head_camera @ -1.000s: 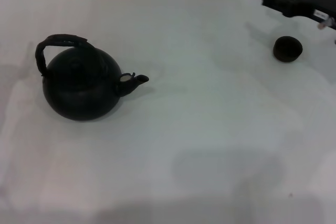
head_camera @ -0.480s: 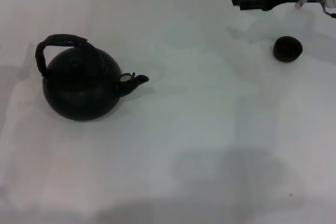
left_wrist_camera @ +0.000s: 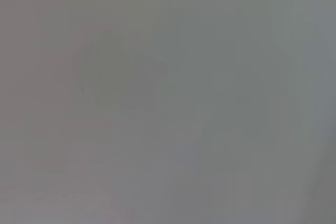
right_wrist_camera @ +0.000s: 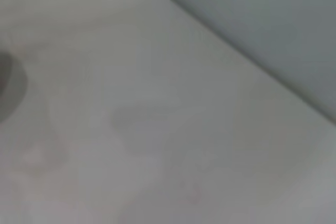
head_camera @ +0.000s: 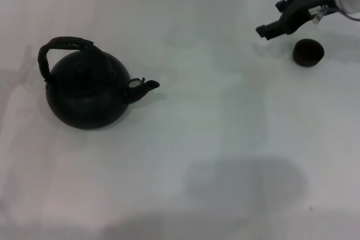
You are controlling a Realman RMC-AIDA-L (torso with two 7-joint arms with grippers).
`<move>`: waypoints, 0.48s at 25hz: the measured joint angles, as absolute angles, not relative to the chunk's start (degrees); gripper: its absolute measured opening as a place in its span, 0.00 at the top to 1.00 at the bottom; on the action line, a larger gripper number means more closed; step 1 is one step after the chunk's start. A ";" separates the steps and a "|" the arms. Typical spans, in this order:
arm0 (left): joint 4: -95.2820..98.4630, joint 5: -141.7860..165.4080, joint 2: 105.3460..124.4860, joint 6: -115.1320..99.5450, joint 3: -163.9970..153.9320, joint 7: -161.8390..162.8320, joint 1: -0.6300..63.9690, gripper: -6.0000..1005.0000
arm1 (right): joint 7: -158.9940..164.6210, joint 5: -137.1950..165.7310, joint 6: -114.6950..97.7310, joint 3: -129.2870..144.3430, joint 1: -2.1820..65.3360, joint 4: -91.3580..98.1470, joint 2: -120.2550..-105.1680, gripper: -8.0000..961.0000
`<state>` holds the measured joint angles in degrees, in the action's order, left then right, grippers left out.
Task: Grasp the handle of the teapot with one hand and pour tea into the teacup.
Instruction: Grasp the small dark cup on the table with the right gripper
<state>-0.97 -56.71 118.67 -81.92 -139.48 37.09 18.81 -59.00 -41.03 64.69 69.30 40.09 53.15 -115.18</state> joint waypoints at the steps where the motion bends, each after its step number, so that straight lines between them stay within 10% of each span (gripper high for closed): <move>1: -0.96 -56.74 118.60 -81.92 -139.48 37.09 18.81 0.12 | -58.64 -40.28 64.68 69.52 40.64 52.29 -115.19 0.16; 12: -1.38 -57.57 118.56 -81.77 -139.48 37.09 19.30 0.12 | -55.05 -33.08 63.84 70.56 44.00 46.69 -115.28 0.17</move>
<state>-1.38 -57.57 118.56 -81.77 -139.48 37.09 19.30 -55.05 -33.07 63.84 70.56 44.00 46.69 -115.28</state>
